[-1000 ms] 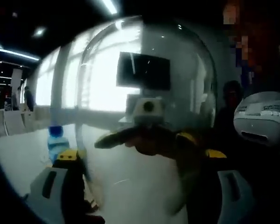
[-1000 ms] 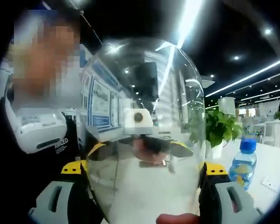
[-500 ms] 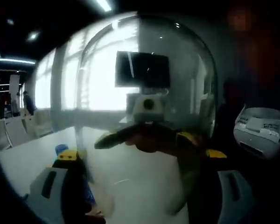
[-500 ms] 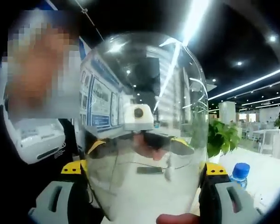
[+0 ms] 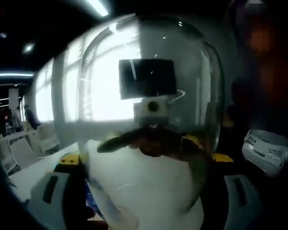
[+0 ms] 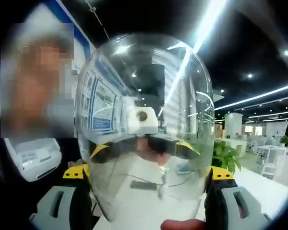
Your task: Open the cover put in the Mizone put the cover back on
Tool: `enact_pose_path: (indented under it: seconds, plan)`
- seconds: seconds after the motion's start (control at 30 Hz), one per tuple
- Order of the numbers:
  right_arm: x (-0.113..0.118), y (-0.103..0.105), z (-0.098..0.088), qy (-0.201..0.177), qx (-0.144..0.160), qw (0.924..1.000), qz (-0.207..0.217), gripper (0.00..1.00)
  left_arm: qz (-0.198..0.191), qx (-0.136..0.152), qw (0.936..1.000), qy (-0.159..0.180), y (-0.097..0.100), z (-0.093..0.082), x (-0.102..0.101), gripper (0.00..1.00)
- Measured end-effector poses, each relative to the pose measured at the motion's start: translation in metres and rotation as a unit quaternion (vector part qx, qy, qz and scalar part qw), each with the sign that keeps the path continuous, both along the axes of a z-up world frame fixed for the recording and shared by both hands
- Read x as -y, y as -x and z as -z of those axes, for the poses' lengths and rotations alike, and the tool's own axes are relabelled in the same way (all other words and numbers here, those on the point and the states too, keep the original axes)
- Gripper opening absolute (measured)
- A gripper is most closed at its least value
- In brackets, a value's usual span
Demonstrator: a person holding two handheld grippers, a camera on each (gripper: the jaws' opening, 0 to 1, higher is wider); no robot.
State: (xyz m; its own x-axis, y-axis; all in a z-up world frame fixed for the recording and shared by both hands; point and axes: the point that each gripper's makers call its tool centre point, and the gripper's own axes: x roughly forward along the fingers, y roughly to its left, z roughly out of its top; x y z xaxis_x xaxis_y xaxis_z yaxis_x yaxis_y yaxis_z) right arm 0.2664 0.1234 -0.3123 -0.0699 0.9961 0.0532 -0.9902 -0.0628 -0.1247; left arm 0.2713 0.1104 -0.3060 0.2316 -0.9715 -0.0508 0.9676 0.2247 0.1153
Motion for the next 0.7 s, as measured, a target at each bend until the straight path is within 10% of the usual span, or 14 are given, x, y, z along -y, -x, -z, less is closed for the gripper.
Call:
enact_pose_path:
  seconds: [0.7]
  plan:
    - [0.003, -0.081, -0.022, -0.003, -0.023, 0.9995, 0.020, 0.90, 0.018, -0.021, 0.9994, 0.023, -0.084, -0.022, 0.003, 0.87]
